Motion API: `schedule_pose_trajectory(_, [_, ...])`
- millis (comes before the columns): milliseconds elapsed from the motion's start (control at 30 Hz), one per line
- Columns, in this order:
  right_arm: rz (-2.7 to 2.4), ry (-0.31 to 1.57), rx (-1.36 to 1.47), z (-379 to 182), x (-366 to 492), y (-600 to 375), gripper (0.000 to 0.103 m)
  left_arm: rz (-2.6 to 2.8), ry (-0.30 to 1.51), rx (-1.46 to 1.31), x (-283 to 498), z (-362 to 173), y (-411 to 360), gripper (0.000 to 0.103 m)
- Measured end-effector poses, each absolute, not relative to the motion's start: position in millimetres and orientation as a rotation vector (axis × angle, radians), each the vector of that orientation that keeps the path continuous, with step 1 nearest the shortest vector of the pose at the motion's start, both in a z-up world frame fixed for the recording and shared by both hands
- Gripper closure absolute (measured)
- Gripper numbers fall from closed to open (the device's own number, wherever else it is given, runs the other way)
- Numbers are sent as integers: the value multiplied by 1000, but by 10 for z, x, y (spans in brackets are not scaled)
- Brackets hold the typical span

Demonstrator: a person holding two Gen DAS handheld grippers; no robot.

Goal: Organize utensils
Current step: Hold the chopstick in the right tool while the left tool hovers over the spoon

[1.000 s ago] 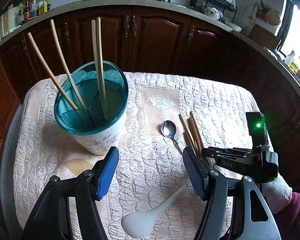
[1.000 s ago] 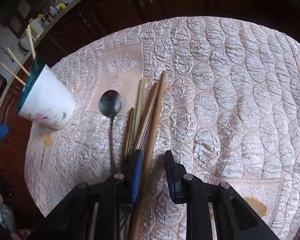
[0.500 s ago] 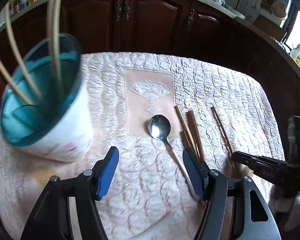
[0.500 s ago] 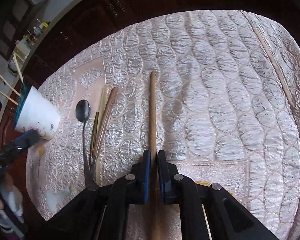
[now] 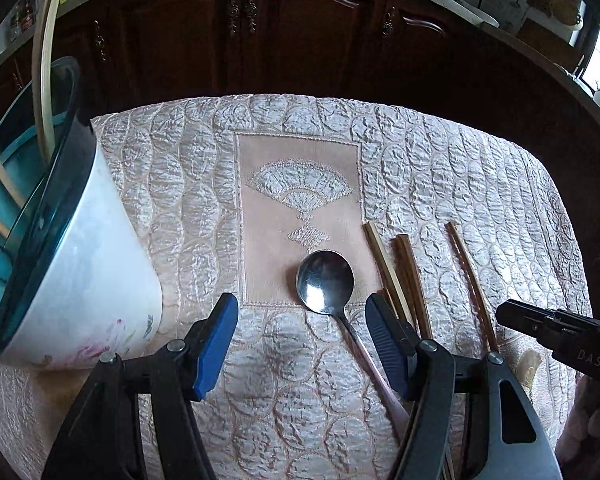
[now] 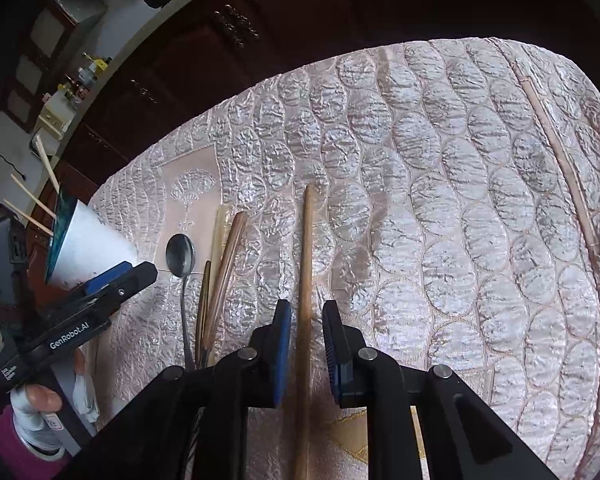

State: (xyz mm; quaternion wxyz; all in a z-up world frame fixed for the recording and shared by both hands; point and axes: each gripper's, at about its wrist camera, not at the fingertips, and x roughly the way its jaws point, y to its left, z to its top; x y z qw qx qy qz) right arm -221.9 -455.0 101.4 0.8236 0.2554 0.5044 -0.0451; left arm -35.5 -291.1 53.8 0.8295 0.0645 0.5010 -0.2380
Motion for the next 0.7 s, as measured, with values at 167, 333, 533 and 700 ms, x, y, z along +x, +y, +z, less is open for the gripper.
schedule_pose_trajectory(167, [-98,1075,538,997,-2205,-4531,83,-507,1063,134,-286,494,-2990,36])
schedule_pose_trajectory(333, [-92,1072,531,1007,-2203,-4490,82,-513,1056,140,-355,577,-2982,36])
schedule_pose_trajectory(533, [-84,1072,530,1055,-2201,-4463,81,-517,1056,140,-435,665,-2934,36])
schedule_pose_trajectory(700, [-83,1072,530,1050,-2234,-4461,81,-522,1055,146,-479,703,-2945,36])
